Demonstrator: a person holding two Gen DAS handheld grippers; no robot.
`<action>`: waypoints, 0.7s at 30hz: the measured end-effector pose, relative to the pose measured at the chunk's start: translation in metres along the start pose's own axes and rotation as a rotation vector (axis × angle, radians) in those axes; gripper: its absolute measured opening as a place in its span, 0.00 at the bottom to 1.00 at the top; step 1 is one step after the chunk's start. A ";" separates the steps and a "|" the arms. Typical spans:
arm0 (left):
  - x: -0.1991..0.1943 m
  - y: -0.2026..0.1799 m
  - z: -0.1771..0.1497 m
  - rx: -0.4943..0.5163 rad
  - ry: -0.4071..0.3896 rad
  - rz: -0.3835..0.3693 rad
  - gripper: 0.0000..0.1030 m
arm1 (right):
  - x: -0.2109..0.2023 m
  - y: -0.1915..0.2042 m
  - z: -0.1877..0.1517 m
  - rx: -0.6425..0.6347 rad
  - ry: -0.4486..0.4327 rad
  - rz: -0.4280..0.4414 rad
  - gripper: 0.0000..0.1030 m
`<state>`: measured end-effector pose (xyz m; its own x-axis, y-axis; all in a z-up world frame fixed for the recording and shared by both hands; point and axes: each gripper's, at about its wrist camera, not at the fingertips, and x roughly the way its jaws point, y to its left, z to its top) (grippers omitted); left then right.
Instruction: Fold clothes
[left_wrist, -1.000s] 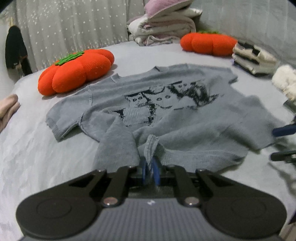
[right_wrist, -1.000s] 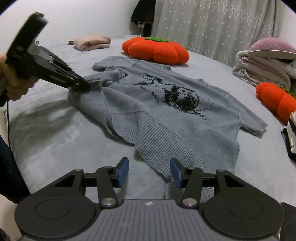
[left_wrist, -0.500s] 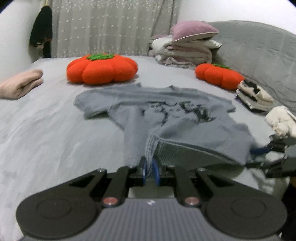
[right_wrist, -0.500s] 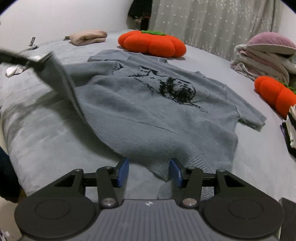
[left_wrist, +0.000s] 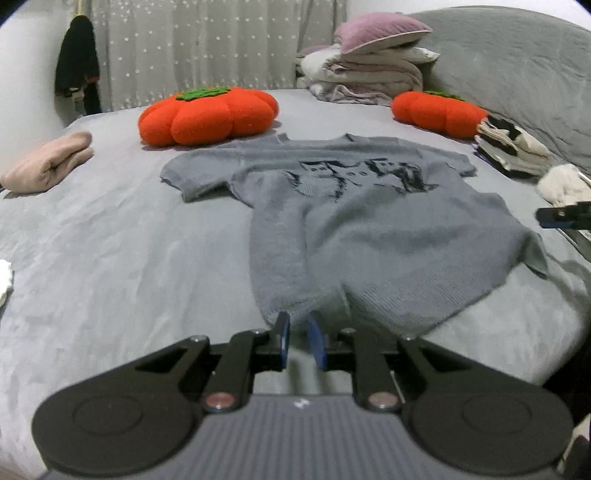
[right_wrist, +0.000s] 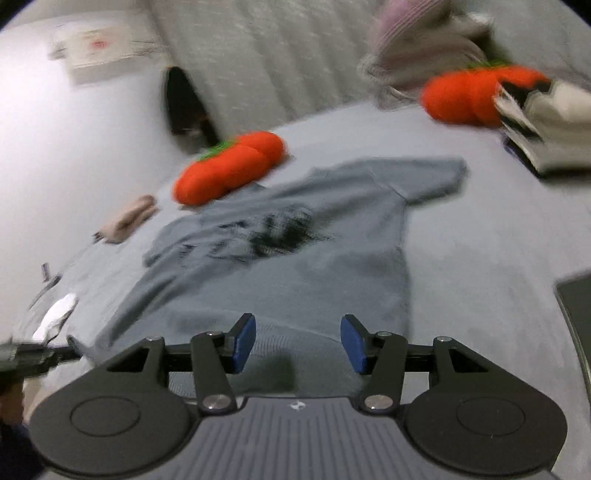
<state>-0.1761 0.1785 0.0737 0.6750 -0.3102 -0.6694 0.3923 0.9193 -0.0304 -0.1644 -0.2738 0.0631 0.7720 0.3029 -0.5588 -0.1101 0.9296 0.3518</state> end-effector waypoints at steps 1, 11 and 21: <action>-0.003 0.000 -0.002 -0.005 -0.005 -0.014 0.16 | 0.002 0.000 0.000 -0.004 0.006 -0.010 0.50; 0.013 0.027 -0.012 -0.405 0.118 -0.079 0.39 | -0.002 -0.016 0.000 0.029 0.018 -0.070 0.50; 0.037 0.001 -0.002 -0.336 0.164 0.037 0.31 | -0.004 -0.053 -0.004 0.224 0.093 -0.046 0.52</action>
<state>-0.1520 0.1683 0.0476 0.5653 -0.2574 -0.7837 0.1239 0.9658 -0.2278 -0.1639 -0.3237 0.0435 0.7106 0.2888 -0.6416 0.0739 0.8762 0.4762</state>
